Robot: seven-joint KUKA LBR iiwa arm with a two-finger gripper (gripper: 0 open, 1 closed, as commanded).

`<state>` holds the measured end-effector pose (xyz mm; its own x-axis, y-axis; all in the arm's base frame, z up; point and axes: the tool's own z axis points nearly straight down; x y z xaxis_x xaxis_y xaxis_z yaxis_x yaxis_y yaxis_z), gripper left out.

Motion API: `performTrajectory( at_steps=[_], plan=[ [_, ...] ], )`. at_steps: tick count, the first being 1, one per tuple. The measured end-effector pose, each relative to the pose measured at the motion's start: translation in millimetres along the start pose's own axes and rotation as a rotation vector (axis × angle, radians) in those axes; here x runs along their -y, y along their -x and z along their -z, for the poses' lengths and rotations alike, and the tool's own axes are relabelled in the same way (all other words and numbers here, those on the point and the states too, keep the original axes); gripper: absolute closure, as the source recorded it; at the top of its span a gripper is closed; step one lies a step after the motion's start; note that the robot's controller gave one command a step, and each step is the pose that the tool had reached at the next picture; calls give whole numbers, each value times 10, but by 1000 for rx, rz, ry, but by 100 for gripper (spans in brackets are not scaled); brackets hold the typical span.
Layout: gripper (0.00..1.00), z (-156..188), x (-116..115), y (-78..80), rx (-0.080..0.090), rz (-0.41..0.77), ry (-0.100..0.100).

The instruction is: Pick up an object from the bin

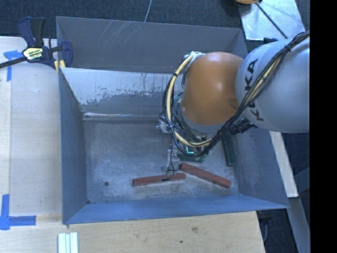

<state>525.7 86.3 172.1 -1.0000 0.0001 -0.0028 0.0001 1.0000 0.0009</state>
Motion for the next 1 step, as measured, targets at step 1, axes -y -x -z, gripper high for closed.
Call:
performTrajectory(
  at_steps=[1],
  plan=[
    [0,0,2,1,0,0,0]
  ],
)
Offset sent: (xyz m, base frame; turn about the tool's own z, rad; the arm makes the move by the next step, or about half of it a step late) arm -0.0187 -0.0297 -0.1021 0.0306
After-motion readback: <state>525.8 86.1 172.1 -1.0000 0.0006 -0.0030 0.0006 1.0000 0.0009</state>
